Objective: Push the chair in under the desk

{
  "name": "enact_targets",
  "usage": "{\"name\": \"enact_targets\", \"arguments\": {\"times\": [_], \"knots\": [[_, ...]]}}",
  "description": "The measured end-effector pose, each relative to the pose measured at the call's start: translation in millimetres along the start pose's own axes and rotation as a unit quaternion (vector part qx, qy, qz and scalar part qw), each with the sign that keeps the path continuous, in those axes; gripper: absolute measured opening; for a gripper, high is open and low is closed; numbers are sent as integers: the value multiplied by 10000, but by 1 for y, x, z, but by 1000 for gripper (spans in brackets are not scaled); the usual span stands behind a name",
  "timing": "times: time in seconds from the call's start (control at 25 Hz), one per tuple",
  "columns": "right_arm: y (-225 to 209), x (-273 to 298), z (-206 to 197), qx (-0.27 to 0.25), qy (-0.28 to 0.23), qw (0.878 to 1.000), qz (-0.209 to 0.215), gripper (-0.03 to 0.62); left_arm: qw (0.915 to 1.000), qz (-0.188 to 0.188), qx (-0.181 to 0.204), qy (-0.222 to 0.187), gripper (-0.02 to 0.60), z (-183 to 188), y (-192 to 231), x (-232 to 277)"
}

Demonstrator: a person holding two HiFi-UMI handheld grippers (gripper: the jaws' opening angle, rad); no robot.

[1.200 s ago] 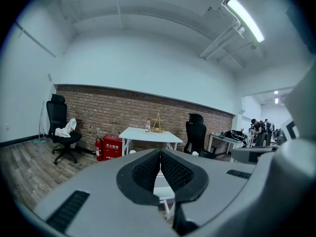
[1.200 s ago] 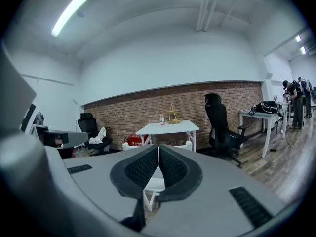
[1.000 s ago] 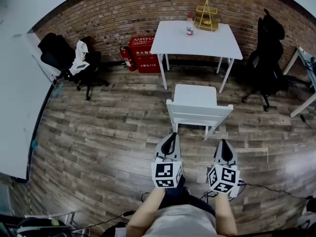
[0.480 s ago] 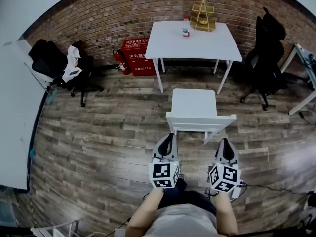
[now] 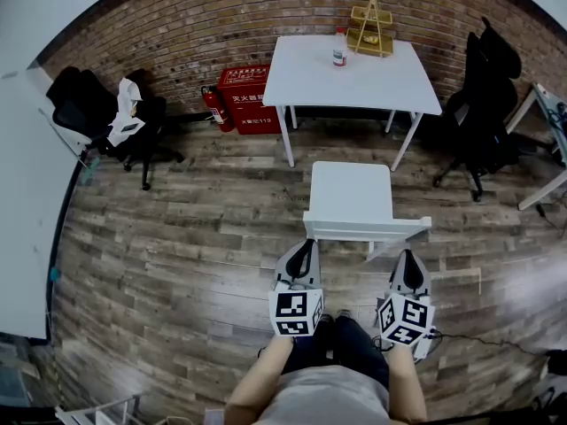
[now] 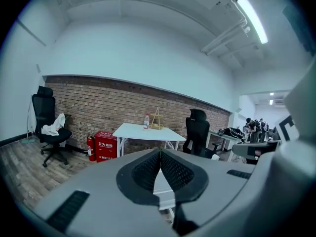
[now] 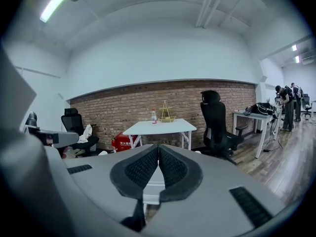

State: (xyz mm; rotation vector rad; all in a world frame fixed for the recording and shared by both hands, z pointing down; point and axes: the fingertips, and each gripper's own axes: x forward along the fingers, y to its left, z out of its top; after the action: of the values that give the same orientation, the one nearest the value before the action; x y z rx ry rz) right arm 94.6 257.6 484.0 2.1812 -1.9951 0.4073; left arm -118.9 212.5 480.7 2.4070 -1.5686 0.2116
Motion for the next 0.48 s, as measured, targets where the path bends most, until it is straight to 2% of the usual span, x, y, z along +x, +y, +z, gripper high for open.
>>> {"name": "enact_targets", "arguments": {"times": [0.2, 0.48], "knots": [[-9, 14, 2, 33, 10, 10000, -30, 17, 9999, 62, 48, 75, 17, -2, 5, 15], [-27, 45, 8, -185, 143, 9997, 12, 17, 9991, 244, 197, 297, 17, -9, 11, 42]]}}
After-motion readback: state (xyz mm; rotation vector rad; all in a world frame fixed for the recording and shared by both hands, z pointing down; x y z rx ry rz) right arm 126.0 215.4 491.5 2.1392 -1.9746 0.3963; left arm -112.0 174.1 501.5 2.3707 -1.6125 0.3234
